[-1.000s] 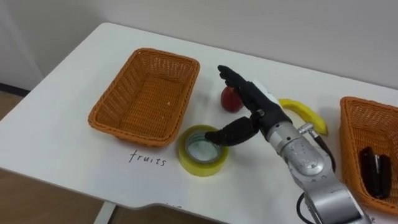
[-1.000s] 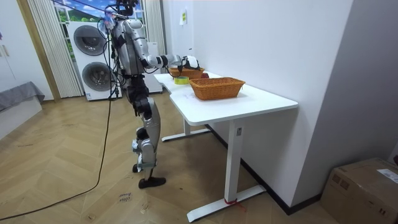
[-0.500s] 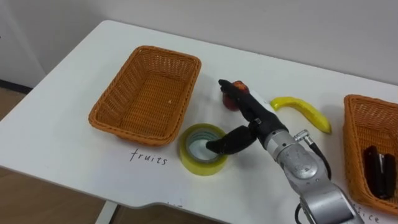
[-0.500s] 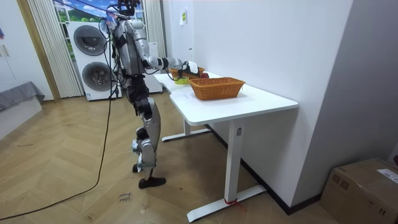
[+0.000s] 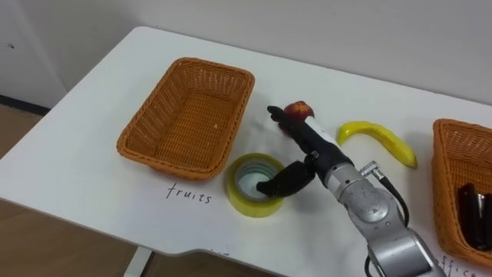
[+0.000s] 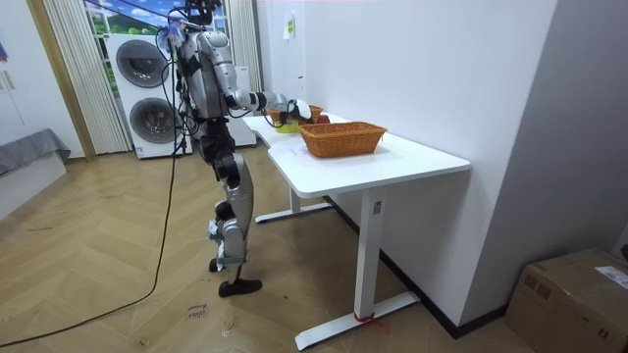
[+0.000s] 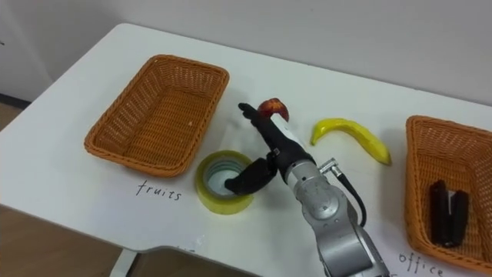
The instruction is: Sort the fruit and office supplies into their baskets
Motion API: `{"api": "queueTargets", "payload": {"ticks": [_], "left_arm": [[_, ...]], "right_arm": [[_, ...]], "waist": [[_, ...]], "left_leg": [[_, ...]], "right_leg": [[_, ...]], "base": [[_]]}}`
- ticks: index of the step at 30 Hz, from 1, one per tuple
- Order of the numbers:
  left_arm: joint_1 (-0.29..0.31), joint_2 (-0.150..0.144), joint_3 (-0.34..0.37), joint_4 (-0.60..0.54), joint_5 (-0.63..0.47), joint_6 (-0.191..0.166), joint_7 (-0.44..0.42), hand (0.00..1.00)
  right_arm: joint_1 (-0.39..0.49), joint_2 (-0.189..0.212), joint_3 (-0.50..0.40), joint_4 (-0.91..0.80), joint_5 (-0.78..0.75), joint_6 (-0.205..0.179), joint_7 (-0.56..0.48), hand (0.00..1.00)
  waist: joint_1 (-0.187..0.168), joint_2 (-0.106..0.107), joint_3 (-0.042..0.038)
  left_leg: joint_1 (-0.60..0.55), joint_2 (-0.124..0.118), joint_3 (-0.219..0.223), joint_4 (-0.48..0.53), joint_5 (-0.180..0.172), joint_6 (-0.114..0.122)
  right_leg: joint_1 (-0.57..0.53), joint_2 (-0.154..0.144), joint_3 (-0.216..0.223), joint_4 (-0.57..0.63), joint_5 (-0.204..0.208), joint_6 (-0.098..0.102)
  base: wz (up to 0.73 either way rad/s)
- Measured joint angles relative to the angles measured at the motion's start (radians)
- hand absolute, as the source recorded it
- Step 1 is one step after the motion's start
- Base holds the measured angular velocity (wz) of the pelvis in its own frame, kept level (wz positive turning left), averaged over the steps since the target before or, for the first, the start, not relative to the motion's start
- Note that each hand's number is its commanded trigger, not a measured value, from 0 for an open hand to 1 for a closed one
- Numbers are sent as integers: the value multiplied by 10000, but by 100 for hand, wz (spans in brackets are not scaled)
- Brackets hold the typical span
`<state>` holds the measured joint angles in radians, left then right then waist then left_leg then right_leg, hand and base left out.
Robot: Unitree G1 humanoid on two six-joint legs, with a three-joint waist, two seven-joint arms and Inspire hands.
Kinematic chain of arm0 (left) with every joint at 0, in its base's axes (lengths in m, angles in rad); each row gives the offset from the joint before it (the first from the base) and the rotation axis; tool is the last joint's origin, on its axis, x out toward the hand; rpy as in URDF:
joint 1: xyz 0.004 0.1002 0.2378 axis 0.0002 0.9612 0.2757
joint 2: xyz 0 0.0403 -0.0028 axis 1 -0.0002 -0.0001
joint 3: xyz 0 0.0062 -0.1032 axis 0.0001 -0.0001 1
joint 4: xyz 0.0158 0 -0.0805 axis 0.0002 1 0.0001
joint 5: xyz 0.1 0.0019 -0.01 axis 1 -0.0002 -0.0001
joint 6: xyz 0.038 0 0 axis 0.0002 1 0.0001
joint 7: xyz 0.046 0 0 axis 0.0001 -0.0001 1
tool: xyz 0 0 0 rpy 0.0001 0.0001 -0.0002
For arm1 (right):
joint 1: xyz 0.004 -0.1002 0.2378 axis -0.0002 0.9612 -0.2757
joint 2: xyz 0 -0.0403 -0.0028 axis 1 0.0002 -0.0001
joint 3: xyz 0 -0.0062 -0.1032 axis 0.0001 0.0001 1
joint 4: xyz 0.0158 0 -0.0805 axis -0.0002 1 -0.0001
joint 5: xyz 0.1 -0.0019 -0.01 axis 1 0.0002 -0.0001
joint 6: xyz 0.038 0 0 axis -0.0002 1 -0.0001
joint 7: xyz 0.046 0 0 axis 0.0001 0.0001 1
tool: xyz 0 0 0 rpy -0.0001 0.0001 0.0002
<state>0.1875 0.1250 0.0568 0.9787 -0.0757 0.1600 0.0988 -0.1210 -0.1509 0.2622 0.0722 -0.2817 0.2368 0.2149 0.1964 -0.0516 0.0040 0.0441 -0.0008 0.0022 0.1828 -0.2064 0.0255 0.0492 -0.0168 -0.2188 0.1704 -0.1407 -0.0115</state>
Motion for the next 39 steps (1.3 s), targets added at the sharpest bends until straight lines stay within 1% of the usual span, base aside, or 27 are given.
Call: {"api": "queueTargets", "payload": {"ticks": [5, 10, 12, 13, 16, 21, 24, 30, 39], "left_arm": [[-5, 33, 4, -23, 1, -3, -18, 0], [-3, 76, 96, -36, 2, -5, -39, 0], [4, 87, 96, -36, 2, -5, -39, 0], [5, 95, 91, -35, -3, -5, -36, 0], [8, 102, 85, -35, -13, -3, -7, 0], [10, 109, 83, -36, -23, -1, 64, 0], [7, 191, 22, -36, -99, 5, 60, 0], [3, 205, 15, -31, -99, 24, 58, 0], [8, 238, 92, -29, -99, 143, 58, 0]], "right_arm": [[-2, 2, -7, 1, 1, 41, 404, 0], [-1, 7, -15, 1, -8, 72, 956, 0], [-1, 7, -14, 1, -37, 175, 1147, 0], [-2, 6, -14, 0, -72, 249, 1267, 0], [-2, 6, -8, 1, -130, 285, 1500, 0], [-51, 6, -9, 1, -288, 303, 1686, 0], [-154, 0, -9, 15, -288, 406, 1776, 0], [-175, 3, -7, 4, -567, 429, 1953, 0], [-250, -1, -6, 3, -818, 557, 2250, 0]], "waist": [[12, -75, -24], [14, -221, -41], [19, -259, -52], [30, -274, -50], [30, -296, -37], [29, -337, -12], [27, -395, 22], [33, -404, 18], [52, -519, -32]], "left_leg": [[-19, -4, -50, 4, 1, -2], [-18, -7, -52, -2, 1, -1], [-12, -7, -53, -2, 1, -1], [-8, -8, -55, -1, 1, -1], [-5, -11, -56, 6, 1, 0], [-5, -11, -57, 10, 1, 0], [-5, -9, -62, 10, 1, 0], [2, -23, -61, 10, 0, 3], [1, -26, -61, 9, 0, 4]], "right_leg": [[-4, -4, -64, -4, 0, 0], [-5, -10, -88, -3, 0, 0], [-1, -11, -89, 0, 0, 0], [3, -12, -87, 2, 0, 0], [6, -14, -84, 7, 0, 0], [9, -14, -79, 7, 0, 0], [9, -12, -82, 7, 0, 0], [9, -15, -47, 8, 0, 0], [9, -14, -49, 5, 0, 0]], "base": [[2], [0], [0], [0], [0], [0], [0], [0], [0]]}}
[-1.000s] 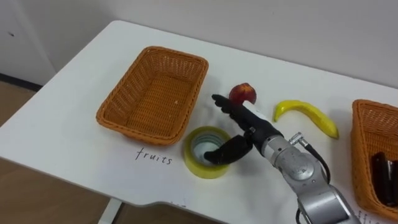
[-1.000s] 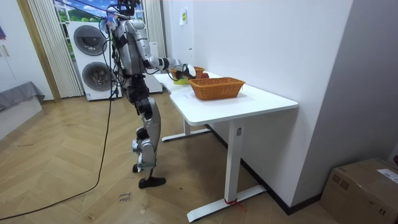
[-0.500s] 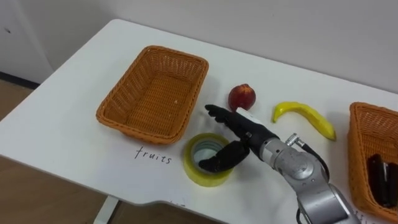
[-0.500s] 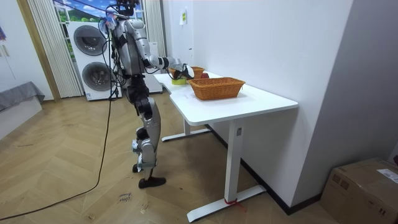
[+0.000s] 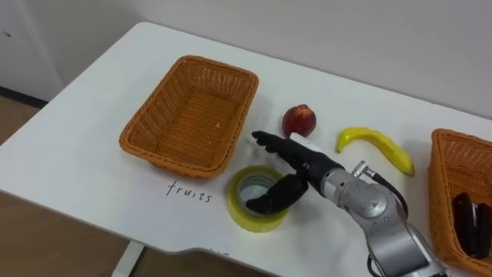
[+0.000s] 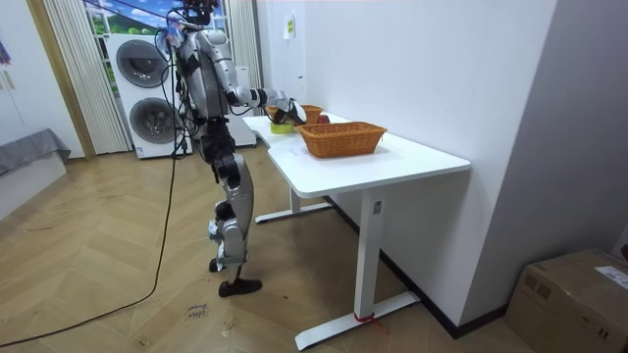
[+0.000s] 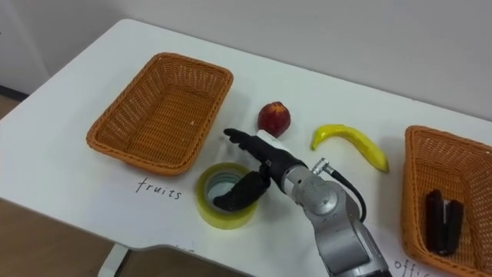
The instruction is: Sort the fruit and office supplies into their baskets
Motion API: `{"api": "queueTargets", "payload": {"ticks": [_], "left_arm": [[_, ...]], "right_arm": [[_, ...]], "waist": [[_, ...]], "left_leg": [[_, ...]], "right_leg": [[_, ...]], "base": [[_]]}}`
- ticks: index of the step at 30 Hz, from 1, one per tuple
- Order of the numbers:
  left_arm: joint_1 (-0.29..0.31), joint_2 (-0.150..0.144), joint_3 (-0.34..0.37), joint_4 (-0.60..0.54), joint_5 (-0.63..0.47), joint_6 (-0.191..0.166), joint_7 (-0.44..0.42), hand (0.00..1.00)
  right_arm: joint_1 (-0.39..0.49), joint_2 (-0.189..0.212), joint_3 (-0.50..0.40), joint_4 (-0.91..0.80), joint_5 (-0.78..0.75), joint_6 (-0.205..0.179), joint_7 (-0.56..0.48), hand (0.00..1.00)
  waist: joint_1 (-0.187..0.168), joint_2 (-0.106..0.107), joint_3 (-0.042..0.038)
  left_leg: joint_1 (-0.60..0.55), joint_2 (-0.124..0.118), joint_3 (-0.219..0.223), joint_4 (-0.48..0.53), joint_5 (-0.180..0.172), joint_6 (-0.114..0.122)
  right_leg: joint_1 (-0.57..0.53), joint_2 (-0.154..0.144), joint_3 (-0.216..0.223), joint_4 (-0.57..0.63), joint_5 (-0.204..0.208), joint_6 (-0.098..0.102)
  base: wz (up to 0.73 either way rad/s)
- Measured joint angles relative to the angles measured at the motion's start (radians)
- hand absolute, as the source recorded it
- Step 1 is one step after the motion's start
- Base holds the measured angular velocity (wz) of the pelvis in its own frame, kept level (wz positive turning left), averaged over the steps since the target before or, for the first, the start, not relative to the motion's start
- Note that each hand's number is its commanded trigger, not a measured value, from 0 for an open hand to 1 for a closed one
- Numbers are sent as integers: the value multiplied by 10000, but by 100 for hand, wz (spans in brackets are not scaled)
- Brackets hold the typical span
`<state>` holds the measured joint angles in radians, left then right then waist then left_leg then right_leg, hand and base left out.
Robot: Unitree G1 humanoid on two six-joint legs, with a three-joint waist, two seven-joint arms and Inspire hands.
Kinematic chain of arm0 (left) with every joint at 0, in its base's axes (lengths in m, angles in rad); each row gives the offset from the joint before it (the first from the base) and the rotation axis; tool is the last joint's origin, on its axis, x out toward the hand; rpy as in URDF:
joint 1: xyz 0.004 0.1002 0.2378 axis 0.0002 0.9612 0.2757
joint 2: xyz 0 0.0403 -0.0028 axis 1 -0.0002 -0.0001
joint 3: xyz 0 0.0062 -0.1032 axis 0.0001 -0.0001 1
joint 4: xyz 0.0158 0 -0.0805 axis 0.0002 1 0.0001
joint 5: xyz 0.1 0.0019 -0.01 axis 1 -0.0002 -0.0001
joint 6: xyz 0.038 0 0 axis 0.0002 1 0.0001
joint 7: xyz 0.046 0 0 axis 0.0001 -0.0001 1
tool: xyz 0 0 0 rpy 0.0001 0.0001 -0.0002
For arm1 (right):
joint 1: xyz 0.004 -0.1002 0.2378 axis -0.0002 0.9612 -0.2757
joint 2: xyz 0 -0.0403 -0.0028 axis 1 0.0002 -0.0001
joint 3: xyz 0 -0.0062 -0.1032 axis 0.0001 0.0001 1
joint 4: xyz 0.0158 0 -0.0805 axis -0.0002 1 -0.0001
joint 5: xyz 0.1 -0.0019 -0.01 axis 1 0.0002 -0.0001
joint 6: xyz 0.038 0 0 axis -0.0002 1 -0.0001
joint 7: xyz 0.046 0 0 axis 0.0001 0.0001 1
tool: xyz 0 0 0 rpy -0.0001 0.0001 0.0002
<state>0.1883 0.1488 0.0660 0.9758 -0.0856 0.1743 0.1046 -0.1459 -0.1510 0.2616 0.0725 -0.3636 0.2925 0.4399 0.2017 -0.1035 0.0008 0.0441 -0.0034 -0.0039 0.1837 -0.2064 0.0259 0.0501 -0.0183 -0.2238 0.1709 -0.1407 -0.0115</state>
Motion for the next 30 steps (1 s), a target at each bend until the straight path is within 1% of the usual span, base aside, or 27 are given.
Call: {"api": "queueTargets", "payload": {"ticks": [1, 2, 3, 4, 12, 16, 19, 30], "left_arm": [[-2, 0, 0, 0, 0, 0, 3, 0], [-2, -1, 0, 0, 0, 0, 5, 0], [-1, -2, 0, 0, 0, 0, 8, 0], [-1, -2, -1, 0, 0, 0, 12, 0], [-2, -3, -6, -1, 0, 0, 47, 0], [-6, -12, -11, -1, 0, 0, 194, 0], [-4, -15, -15, -1, -1, 2, 214, 0], [-6, -17, -16, -1, 0, 3, 227, 0]], "right_arm": [[-11, 0, 0, 0, -9, 29, 7, 0], [-15, 0, 0, 0, -23, 37, 13, 55], [-17, 0, 0, 0, -32, 44, 45, 82], [-24, -1, -1, 0, -39, 50, 94, 100], [-315, -79, -27, 2, -797, 73, -17, 100], [-318, -74, -41, 3, -1026, 81, -6, 100], [-293, -55, -31, 18, -1098, 161, -6, 100], [-293, -46, -34, 17, -1110, 190, 19, 100]], "waist": [[8, -1, 0], [9, 0, 0], [11, -1, 0], [12, 0, 0], [12, 4, 2], [17, 6, 3], [25, 9, 5], [27, 13, 8]], "left_leg": [[0, -2, 0, 0, 0, 0], [1, -2, 0, 0, 0, 0], [1, -2, 0, 0, 0, 0], [1, -1, -1, 0, 0, 0], [3, 1, -1, -8, 0, 0], [10, 2, -3, -39, 0, 0], [11, 2, -4, -56, -1, 1], [19, 5, -5, -85, 0, 1]], "right_leg": [[0, -1, 4, -1, 0, 0], [0, -1, 4, -1, 0, 0], [0, 0, 4, -1, 0, 0], [0, 2, 4, -2, 0, 0], [-1, 5, 5, -7, 0, 0], [-3, 7, 4, -15, 0, 0], [-8, 8, 3, -20, 0, 0], [-13, 12, 3, -27, 0, 0]], "base": [[0], [0], [0], [0], [0], [0], [0], [0]]}}
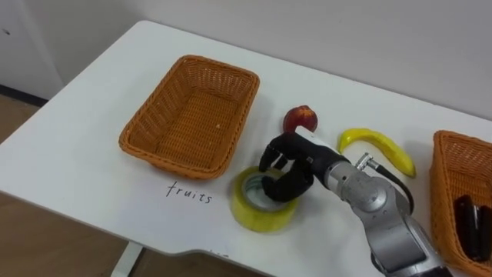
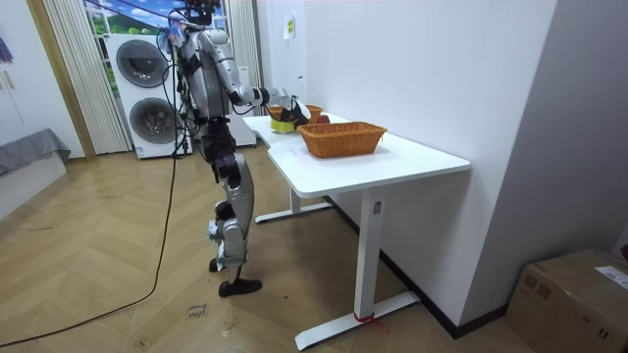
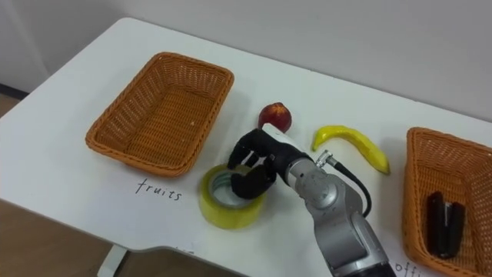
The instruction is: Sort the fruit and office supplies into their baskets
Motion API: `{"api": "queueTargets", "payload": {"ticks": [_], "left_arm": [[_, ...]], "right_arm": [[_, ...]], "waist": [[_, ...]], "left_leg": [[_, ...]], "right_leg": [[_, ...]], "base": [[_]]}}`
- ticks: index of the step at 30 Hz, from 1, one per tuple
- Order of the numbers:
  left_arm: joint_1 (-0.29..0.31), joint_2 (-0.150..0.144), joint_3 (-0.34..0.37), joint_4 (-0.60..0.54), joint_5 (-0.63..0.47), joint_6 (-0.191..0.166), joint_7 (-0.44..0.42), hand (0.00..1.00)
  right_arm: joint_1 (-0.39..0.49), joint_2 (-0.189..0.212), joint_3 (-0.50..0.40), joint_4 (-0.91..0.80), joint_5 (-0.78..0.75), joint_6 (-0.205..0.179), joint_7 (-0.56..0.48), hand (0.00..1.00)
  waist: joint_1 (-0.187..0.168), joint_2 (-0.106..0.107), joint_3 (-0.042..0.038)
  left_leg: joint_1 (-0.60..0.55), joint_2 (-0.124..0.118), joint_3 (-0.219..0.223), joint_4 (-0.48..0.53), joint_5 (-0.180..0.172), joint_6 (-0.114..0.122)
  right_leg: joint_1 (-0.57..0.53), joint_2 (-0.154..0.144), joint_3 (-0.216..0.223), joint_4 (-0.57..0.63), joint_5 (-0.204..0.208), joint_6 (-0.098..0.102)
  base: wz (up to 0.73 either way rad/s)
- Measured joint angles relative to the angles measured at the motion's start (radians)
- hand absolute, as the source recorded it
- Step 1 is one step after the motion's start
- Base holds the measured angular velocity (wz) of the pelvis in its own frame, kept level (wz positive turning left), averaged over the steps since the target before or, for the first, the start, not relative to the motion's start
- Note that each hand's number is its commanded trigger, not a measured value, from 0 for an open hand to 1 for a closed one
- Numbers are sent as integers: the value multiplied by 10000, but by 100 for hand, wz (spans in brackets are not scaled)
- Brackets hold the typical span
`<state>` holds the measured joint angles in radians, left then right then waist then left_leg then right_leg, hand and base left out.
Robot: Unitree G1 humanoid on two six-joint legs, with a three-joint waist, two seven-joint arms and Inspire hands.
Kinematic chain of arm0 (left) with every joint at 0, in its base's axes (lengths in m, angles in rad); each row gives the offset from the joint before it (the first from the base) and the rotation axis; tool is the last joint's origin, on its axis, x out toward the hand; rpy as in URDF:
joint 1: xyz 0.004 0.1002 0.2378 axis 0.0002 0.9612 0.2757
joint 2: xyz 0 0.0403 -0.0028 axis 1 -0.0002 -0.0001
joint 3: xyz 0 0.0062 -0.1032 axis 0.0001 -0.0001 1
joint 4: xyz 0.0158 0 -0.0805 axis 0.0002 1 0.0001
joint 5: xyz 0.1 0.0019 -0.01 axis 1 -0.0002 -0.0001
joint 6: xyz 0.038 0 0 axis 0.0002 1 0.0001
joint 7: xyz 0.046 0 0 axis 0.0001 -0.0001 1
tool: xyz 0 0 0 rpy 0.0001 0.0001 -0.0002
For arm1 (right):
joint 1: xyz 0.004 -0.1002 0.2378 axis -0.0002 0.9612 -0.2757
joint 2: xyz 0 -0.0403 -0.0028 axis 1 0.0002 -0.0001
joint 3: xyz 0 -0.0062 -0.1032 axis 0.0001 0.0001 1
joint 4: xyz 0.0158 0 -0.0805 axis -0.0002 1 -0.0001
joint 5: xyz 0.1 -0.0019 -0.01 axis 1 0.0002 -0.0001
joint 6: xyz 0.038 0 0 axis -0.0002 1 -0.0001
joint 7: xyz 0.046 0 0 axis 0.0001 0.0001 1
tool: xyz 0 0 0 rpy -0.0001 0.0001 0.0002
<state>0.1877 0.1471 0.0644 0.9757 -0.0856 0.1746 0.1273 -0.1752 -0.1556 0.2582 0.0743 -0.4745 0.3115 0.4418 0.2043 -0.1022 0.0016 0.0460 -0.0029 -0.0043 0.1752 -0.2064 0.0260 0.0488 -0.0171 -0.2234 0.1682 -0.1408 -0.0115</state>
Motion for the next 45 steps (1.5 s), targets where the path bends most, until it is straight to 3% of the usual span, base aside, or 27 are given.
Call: {"api": "queueTargets", "payload": {"ticks": [29, 34, 40, 45], "left_arm": [[-7, 18, 2, 57, -216, -77, -35, 0], [-32, 14, 21, 258, -202, -248, -77, 0], [-101, -32, 113, 325, -211, -325, -131, 0], [-307, -31, 111, 637, -215, -327, -281, 0]], "right_arm": [[7, -1, -82, 194, 639, 34, -305, 100], [12, -190, -216, 228, 1277, 24, -410, 100], [12, -309, -847, 168, 1646, -320, -884, 100], [9, -385, -1311, 164, 1646, -433, -1430, 100]], "waist": [[-74, -18, 7], [-133, -2, 90], [-369, 78, 150], [-467, 156, 97]], "left_leg": [[22, -5, 0, 21, 1, 1], [2, -12, -8, 72, 0, 1], [-8, -23, 4, 100, 1, 4], [0, -26, 13, 91, 4, 8]], "right_leg": [[30, -2, -1, 5, 0, 0], [30, -21, -9, 13, 0, 0], [29, -31, 7, 18, 0, 0], [29, -33, 30, 19, 0, 0]], "base": [[0], [0], [0], [0]]}}
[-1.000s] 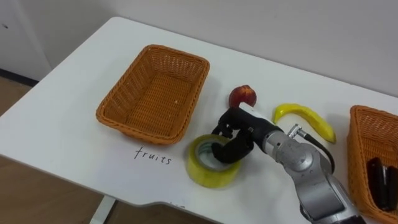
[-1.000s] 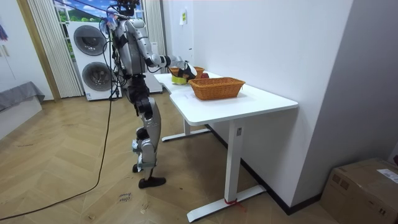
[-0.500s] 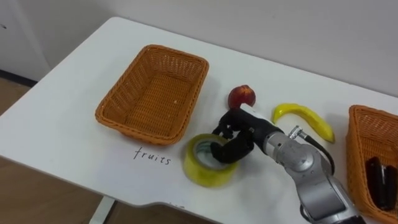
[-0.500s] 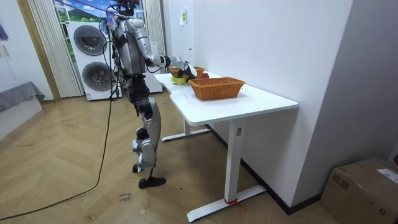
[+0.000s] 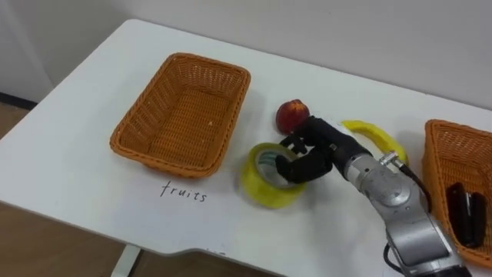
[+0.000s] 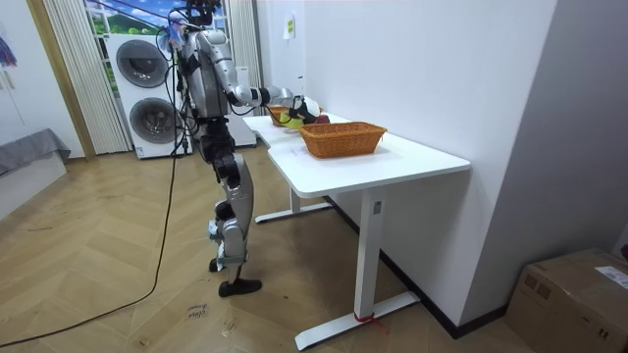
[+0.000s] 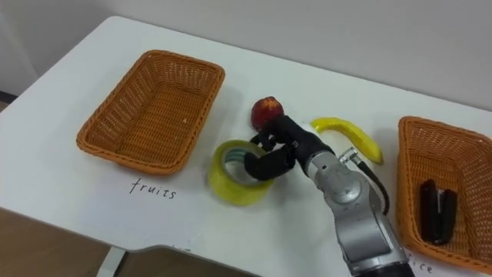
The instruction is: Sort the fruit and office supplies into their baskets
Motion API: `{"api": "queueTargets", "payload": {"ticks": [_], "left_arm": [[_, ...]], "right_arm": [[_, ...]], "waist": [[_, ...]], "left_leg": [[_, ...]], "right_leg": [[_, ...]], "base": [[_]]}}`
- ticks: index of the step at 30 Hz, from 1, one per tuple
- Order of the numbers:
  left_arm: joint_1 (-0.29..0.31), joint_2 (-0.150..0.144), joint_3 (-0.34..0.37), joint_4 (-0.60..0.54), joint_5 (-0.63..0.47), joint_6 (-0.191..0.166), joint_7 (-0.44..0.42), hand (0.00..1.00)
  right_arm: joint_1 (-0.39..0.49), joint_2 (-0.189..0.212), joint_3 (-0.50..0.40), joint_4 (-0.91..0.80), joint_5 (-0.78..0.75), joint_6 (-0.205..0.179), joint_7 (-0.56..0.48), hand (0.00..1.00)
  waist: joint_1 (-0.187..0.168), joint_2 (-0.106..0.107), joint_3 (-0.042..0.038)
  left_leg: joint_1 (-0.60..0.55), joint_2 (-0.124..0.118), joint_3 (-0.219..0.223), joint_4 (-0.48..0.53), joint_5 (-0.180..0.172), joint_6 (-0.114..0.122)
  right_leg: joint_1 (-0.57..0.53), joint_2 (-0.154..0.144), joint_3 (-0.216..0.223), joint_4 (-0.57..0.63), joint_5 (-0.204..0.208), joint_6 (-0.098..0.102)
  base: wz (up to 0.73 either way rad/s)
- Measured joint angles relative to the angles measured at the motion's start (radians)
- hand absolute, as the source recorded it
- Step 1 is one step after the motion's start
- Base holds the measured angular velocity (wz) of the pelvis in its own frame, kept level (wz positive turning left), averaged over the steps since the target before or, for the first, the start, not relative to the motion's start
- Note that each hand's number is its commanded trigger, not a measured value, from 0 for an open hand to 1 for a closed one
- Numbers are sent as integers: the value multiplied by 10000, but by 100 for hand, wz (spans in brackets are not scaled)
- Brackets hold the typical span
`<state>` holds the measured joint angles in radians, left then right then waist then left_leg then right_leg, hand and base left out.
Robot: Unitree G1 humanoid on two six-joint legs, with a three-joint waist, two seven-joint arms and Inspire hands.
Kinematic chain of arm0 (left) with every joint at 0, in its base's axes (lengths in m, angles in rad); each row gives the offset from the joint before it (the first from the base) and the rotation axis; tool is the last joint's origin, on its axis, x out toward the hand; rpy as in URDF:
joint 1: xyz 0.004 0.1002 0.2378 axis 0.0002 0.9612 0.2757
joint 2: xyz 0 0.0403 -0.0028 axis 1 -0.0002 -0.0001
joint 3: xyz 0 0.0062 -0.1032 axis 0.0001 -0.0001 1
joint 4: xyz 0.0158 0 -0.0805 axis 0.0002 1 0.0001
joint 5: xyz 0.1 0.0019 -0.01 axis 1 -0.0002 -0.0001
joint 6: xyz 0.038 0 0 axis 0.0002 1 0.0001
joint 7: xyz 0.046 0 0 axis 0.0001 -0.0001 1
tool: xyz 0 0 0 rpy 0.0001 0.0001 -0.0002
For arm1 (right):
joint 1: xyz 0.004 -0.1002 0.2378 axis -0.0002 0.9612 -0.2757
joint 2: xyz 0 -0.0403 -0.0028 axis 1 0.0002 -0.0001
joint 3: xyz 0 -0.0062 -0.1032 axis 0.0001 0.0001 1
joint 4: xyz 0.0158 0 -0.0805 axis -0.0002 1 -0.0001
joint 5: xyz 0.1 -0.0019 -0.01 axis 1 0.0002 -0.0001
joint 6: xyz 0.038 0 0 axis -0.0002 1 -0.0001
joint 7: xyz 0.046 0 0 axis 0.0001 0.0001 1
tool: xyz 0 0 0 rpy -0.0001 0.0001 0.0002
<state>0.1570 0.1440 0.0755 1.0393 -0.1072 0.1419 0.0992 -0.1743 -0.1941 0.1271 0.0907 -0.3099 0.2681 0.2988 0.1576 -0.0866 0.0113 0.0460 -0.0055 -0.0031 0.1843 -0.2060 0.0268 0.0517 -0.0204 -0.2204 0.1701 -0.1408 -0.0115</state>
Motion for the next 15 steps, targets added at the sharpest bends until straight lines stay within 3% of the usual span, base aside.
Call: {"api": "queueTargets", "payload": {"ticks": [9, 15], "left_arm": [[-4, -10, 3, 29, 3, -77, -37, 0], [128, -72, 6, 32, -206, -198, -101, 0]], "right_arm": [[-57, -63, -417, -356, -3, -152, -645, 100], [-207, -66, -835, -389, -2, -203, -1082, 100]], "waist": [[-177, 211, -118], [-398, 303, -83]], "left_leg": [[28, -6, 12, -10, 19, 18], [186, -3, 92, -15, 21, 31]], "right_leg": [[3, -16, 53, 20, 0, 0], [151, -60, -15, 37, -1, 9]], "base": [[0], [-1]]}}
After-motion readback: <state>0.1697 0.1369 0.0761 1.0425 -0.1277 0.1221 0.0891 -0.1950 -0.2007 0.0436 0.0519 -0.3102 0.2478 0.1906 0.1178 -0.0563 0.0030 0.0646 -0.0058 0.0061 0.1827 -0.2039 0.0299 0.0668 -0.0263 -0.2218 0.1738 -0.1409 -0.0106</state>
